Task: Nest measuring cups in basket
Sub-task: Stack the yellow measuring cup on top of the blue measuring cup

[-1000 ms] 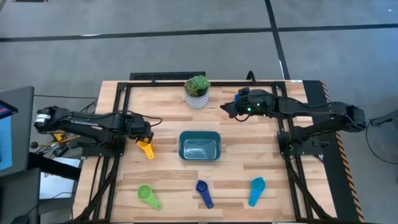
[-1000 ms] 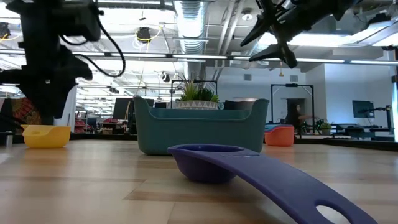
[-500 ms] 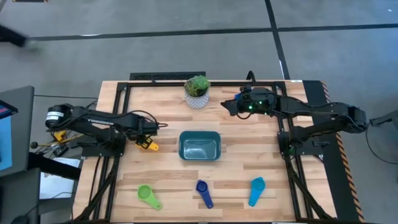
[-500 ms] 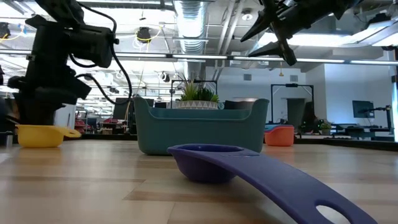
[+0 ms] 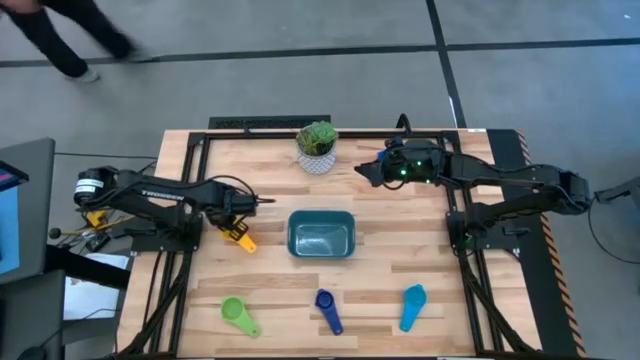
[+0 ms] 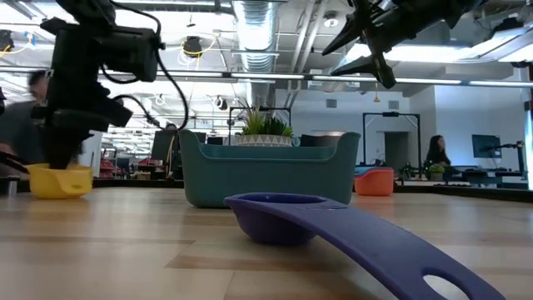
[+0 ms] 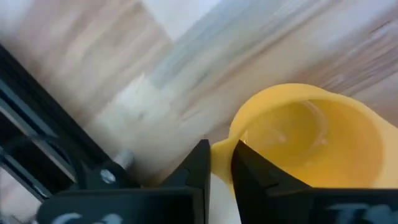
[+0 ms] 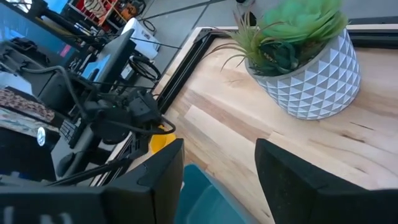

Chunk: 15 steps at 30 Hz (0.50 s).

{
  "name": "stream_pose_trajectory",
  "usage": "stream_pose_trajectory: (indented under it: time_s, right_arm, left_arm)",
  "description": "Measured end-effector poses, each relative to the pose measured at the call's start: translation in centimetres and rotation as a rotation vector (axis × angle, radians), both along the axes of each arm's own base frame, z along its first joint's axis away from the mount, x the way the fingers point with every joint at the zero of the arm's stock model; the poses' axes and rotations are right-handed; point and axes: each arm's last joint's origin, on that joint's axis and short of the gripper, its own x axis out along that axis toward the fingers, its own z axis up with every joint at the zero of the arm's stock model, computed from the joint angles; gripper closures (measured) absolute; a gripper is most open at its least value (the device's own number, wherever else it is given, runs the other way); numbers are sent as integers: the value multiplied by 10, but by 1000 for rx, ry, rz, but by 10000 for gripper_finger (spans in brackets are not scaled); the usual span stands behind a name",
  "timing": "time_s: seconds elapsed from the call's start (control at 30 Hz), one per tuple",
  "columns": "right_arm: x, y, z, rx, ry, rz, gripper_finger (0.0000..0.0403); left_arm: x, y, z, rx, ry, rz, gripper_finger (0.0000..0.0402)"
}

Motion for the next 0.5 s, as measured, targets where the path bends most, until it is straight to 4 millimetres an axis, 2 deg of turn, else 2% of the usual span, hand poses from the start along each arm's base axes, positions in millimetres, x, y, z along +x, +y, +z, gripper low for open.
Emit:
stream_pose_trajectory:
  time_s: [0.2, 0.37, 0.5]
  right_arm:
    - [0, 0, 0, 8, -5, 10, 190]
    - [-3, 1, 3, 10, -16, 20, 196]
    - [-7, 2, 8, 2, -42, 19, 201]
  left_arm:
    - [13, 3, 18, 66, -37, -167, 352]
    - [25, 9, 41, 96, -77, -273, 379]
    - [33, 20, 67, 130, -116, -322, 382]
